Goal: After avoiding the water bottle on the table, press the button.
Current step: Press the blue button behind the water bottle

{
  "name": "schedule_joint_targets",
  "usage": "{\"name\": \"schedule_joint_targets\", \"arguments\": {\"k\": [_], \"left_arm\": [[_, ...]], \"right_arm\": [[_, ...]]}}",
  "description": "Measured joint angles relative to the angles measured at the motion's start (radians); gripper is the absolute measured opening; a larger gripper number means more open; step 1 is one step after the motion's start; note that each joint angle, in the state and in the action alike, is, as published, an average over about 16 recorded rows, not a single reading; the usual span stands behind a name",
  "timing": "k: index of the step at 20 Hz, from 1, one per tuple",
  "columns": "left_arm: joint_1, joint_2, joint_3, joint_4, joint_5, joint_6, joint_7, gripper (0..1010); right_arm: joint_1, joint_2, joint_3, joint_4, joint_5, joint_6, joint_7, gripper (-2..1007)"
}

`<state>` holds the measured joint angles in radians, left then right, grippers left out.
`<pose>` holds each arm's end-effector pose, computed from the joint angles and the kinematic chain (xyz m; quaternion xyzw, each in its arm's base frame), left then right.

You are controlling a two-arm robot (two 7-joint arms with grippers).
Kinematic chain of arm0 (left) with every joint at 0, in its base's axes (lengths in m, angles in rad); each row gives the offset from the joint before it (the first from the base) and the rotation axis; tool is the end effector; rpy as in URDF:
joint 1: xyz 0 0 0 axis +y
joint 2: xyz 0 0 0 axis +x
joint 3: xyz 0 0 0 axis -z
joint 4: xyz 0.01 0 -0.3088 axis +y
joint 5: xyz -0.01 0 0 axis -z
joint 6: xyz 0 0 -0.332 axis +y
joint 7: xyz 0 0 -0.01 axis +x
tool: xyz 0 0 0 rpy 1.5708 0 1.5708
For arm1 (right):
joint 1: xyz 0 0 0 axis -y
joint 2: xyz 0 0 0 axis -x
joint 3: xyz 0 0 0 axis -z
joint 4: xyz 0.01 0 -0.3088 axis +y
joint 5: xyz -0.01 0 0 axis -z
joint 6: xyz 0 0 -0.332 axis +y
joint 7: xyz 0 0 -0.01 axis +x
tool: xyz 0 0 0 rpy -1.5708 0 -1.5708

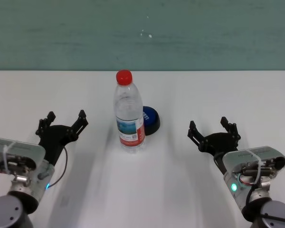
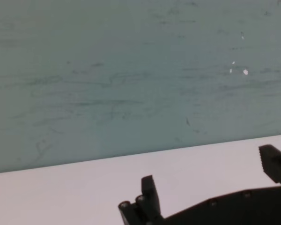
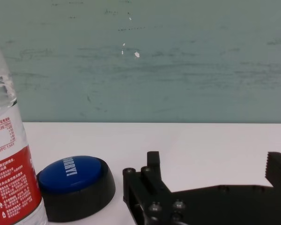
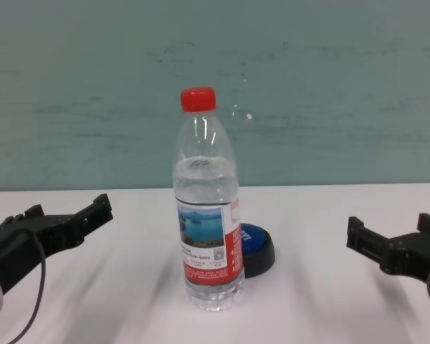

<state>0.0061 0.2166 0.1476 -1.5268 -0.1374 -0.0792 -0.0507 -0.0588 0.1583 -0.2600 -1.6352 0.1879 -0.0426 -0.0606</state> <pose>0.3454 0.0212 -0.3385 0.0264 -0.0276 0.6357 0.7710 0.3215 0.0425 -0.3264 0.0183 0.0179 -0.6311 0.7753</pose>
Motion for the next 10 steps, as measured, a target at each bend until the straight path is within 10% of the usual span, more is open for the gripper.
{"name": "schedule_joint_targets", "arguments": {"k": [10], "left_arm": [[0.000,0.000,0.000,0.000,0.000,0.000,0.000,1010]], "right_arm": [[0.000,0.000,0.000,0.000,0.000,0.000,0.000,1004]]}}
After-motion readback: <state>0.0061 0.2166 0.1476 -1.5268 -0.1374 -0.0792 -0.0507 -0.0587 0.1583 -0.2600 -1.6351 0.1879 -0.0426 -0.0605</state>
